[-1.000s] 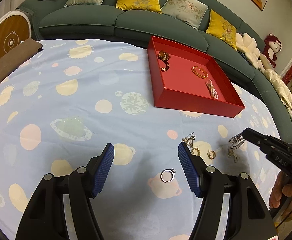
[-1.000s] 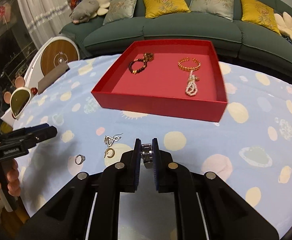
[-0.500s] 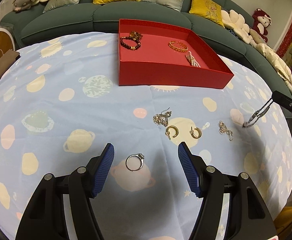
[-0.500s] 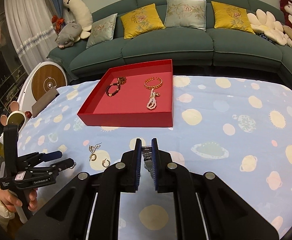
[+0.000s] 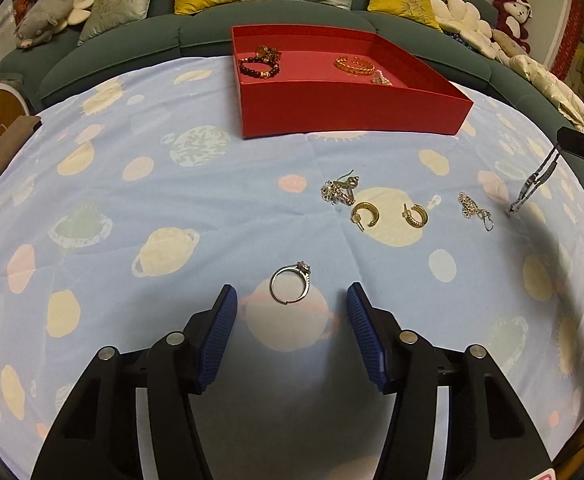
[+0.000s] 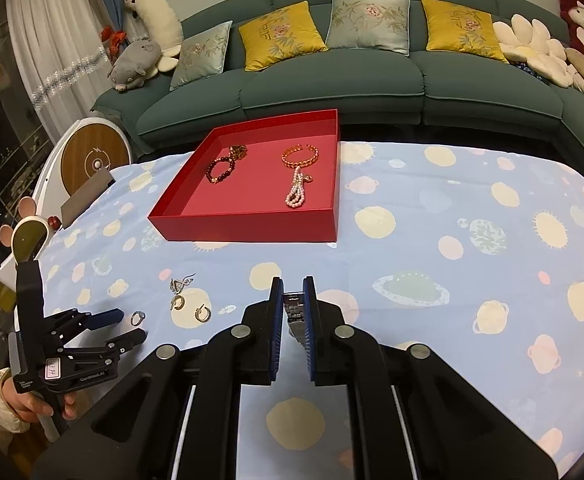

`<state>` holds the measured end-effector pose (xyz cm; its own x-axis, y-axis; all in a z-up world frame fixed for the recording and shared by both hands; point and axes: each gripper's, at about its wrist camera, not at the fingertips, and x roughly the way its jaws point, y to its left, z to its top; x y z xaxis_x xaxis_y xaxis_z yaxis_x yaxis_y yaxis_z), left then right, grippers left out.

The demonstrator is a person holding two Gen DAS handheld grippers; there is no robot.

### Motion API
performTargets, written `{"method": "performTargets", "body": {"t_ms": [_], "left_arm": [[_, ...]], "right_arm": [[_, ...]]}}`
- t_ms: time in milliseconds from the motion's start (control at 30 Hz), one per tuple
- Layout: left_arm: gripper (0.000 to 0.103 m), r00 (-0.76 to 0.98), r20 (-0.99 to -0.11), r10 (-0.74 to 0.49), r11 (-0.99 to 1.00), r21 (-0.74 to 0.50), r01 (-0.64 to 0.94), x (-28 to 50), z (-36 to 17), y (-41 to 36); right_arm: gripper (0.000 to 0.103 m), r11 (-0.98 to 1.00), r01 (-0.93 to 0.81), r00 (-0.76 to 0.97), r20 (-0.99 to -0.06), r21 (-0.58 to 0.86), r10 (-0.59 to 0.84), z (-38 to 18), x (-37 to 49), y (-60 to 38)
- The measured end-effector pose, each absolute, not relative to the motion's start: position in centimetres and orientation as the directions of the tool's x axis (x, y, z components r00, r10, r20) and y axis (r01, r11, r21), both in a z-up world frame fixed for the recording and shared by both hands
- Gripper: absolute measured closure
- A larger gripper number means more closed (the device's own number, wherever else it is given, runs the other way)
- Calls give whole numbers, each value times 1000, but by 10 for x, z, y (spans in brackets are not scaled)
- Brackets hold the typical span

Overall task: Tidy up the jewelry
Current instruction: 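Lift the silver watch with the right tool while the left tool closes empty, then hold the silver watch in the right tool while the left tool opens over the silver ring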

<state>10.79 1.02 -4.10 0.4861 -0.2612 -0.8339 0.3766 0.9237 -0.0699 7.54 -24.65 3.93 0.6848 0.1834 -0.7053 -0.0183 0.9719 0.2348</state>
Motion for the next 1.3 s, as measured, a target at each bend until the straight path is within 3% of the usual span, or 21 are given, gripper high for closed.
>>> {"method": "performTargets", "body": {"t_ms": [67,267,900,1300], "left_arm": [[60,492,-829,-266,918,-61,393,107,-41,6],[103,488,-821,-296,900,-68,431,103,-42,2],[103,502,-776,-383,875,-131,465,99,-8,-5],[103,618,-661,-426,893,-197,405,133,60,17]], "right_arm": [[94,971,-21,685,-704,237,187,40,76,-245],[94,970,-21,686,-703,241,189,40,77,-244],[94,968,-20,707,-681,249,190,52,79,-244],[94,950,-1,766,-610,313,202,77,97,-247]]}}
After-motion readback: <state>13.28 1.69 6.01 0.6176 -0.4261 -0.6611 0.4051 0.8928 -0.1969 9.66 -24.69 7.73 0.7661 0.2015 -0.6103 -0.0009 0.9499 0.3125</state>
